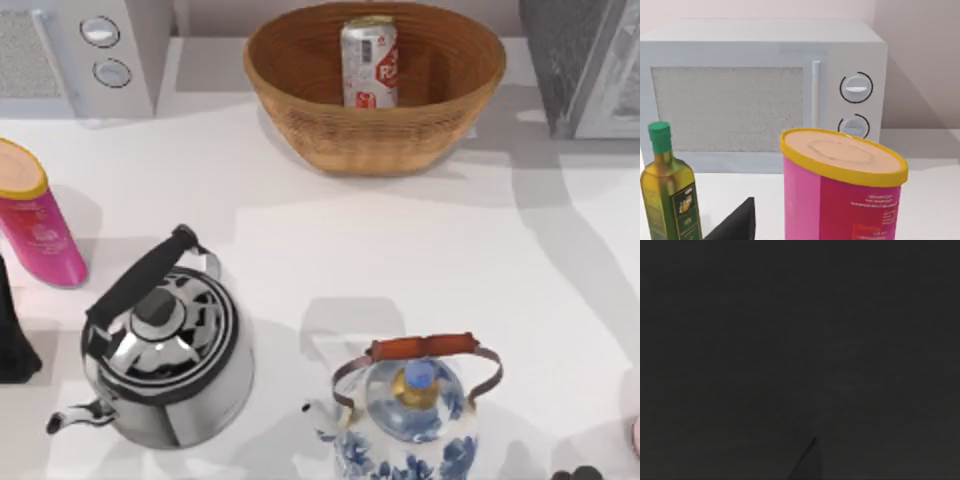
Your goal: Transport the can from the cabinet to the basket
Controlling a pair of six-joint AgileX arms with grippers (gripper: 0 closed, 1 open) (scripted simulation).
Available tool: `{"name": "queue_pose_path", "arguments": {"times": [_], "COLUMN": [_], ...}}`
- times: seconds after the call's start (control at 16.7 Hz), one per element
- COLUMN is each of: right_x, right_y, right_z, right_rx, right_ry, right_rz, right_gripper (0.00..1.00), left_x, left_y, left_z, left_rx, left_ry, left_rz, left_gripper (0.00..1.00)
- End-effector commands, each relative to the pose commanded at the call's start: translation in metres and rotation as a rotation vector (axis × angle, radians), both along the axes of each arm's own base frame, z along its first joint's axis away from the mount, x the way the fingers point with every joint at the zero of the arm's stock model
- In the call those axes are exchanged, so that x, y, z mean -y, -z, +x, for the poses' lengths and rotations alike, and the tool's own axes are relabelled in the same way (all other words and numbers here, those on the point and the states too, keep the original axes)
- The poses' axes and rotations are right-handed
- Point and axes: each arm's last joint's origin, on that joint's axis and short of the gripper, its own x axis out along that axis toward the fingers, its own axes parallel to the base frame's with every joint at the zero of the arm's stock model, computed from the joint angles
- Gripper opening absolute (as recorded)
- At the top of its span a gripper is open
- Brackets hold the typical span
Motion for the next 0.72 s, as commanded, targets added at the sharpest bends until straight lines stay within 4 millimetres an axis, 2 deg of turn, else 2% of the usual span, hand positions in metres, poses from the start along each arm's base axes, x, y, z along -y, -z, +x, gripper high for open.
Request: {"name": "queue_pose_path", "arguments": {"times": [0.18,0.54,0.72], "right_x": [0.01,0.01,0.011], "right_y": [-0.007,-0.006,-0.006], "right_z": [-0.006,0.037,0.043], "right_rx": [0.021,0.019,0.021], "right_ry": [0.041,0.042,0.042], "right_rz": [-0.003,-0.003,-0.003], "right_gripper": [1.0,1.0,1.0], "left_x": [0.0,0.0,0.0], "left_y": [0.0,0.0,0.0], "left_z": [0.0,0.0,0.0], "left_rx": [0.0,0.0,0.0], "left_ry": [0.0,0.0,0.0], "left_rz": [0.0,0.0,0.0], "left_gripper": [1.0,1.0,1.0]}}
